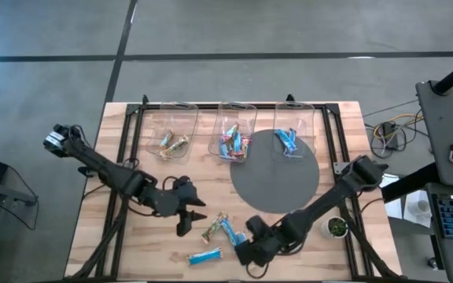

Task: Pick and place Granola Bars by type
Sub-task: Put the yellow granola bar into the left transparent bin

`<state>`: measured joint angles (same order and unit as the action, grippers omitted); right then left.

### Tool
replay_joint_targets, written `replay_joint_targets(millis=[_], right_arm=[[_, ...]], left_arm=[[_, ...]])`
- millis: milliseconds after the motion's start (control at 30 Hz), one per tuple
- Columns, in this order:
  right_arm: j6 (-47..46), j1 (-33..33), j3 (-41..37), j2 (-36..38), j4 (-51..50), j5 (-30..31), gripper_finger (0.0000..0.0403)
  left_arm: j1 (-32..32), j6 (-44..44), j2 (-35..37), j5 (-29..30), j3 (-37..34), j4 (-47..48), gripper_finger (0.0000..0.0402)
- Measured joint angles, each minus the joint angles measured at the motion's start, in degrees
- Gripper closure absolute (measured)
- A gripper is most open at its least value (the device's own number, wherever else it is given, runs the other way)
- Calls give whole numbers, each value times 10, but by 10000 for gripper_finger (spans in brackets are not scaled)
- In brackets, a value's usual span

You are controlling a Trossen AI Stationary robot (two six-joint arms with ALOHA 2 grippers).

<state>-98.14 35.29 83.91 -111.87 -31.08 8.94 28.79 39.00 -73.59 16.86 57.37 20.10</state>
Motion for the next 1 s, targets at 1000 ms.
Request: replay_joint_targets(millis=[1000], right_arm=[[34,11,233,-164,-290,-18,124]], left_arm=[[24,106,113,64,-126,-44,216]])
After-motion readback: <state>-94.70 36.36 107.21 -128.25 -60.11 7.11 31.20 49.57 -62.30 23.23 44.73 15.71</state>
